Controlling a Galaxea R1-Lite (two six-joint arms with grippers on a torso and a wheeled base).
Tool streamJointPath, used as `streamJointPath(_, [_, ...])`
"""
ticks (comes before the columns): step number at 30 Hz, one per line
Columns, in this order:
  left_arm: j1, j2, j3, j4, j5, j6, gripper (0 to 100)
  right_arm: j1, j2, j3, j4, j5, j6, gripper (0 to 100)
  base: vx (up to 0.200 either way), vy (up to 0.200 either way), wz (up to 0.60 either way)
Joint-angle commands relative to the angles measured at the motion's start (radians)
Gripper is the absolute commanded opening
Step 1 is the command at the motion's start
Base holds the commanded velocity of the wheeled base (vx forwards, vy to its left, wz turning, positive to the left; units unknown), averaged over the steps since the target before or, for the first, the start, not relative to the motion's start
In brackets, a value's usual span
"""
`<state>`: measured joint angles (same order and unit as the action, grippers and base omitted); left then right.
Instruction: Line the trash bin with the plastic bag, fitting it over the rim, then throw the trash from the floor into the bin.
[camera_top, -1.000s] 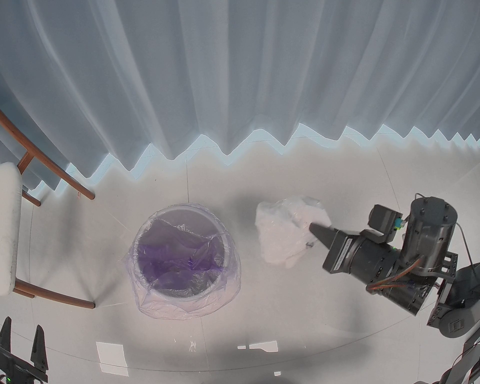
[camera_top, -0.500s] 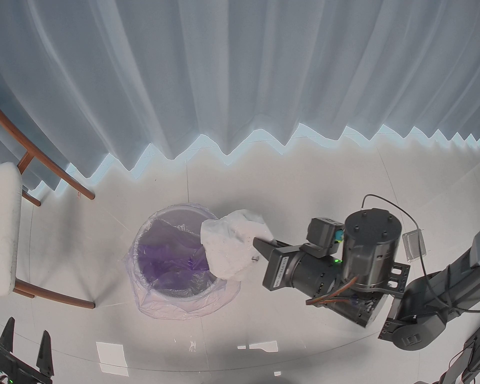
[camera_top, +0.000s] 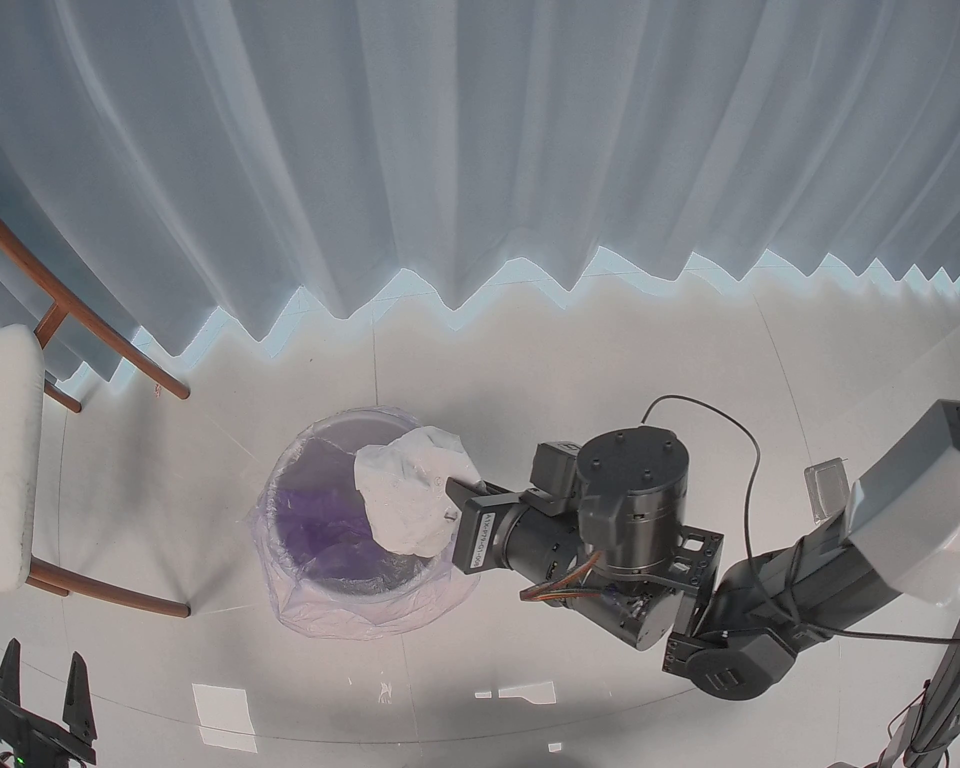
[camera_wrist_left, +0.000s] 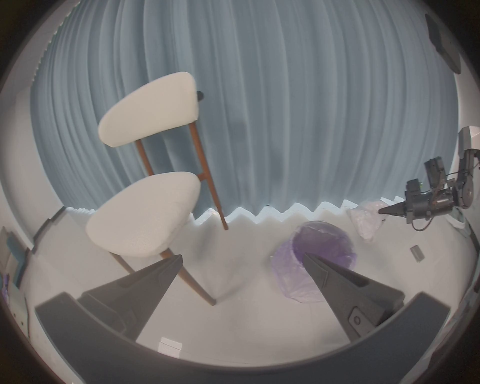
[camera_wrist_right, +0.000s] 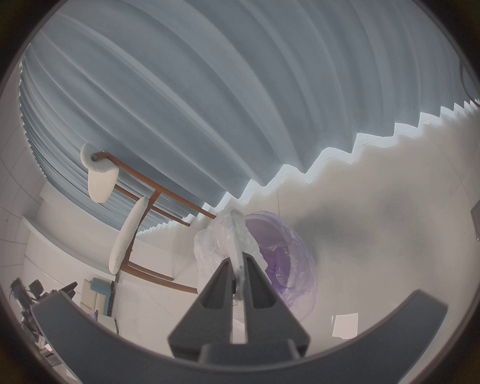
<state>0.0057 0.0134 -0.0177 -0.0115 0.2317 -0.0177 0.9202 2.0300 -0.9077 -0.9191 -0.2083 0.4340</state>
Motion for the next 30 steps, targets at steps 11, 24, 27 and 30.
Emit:
streamJointPath(11, [-0.007, -0.013, -0.002, 0.027, -0.233, 0.079, 100, 0.072, 0.214, -0.318, -0.001, 0.001, -0.029, 0, 0.0, 0.0, 0.0])
streamJointPath(24, [-0.006, -0.013, -0.002, 0.028, -0.213, 0.062, 100, 0.058, 0.431, -0.533, -0.161, 0.004, -0.225, 0, 0.0, 0.0, 0.0])
streamJointPath(27, [-0.006, -0.013, -0.002, 0.03, -0.212, 0.061, 100, 0.055, 0.463, -0.563, -0.165, 0.004, -0.225, 0, 0.0, 0.0, 0.0])
streamJointPath(30, [-0.006, -0.013, -0.002, 0.03, -0.212, 0.061, 100, 0.048, 0.489, -0.586, -0.176, 0.003, -0.225, 0, 0.0, 0.0, 0.0])
